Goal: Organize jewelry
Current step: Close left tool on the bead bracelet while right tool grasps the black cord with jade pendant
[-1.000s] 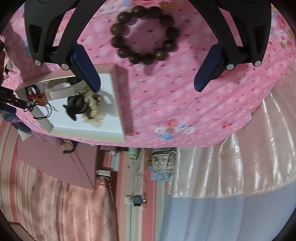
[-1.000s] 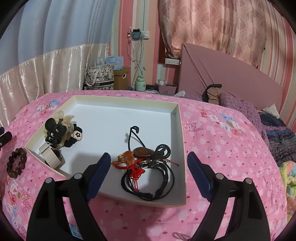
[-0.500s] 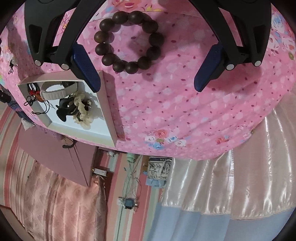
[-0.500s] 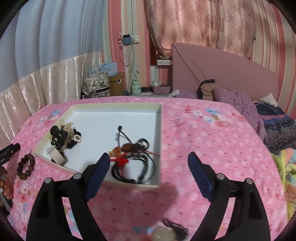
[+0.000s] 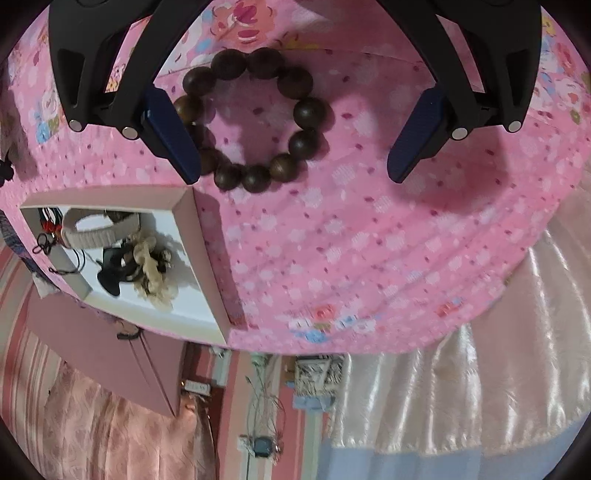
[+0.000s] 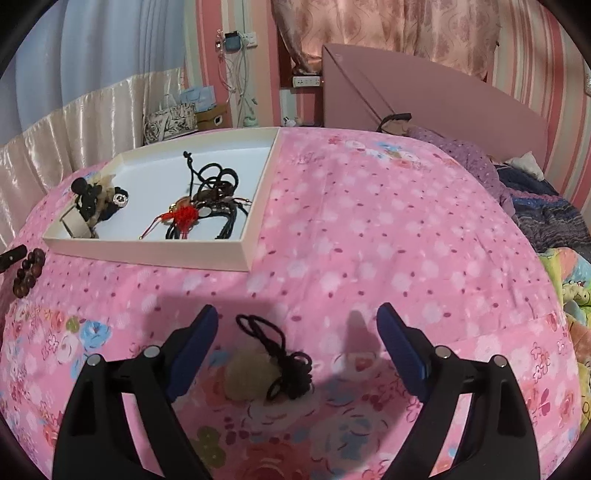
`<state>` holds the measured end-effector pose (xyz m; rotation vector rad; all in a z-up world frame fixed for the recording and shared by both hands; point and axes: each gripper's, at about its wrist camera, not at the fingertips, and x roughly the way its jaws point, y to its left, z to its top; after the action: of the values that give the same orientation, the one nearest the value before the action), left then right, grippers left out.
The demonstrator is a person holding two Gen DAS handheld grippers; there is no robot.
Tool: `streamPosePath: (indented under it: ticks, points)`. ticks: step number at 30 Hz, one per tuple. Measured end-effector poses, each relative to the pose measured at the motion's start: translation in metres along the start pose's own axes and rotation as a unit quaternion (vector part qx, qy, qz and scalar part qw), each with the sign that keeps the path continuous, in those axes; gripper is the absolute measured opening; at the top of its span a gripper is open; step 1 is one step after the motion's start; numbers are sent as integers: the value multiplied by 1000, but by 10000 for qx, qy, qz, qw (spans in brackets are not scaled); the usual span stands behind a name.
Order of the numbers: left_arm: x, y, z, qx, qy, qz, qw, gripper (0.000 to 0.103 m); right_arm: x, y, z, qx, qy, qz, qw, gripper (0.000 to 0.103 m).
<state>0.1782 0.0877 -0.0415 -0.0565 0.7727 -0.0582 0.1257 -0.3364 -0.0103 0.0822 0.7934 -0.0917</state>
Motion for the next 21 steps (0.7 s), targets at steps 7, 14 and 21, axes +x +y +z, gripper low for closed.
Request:
streamPosePath:
  ticks: [7, 14, 21]
  points:
    - [4, 0, -5, 6, 268, -268, 9993, 99, 7, -12, -5, 348, 187, 187, 9990, 54]
    - [9, -7, -9, 145, 396, -241, 9988, 76, 5, -2, -6, 119, 148, 148, 9997, 8]
    - [12, -15, -10, 388, 479, -131, 9980, 56, -1, -1, -6, 56, 39, 207, 9998, 5]
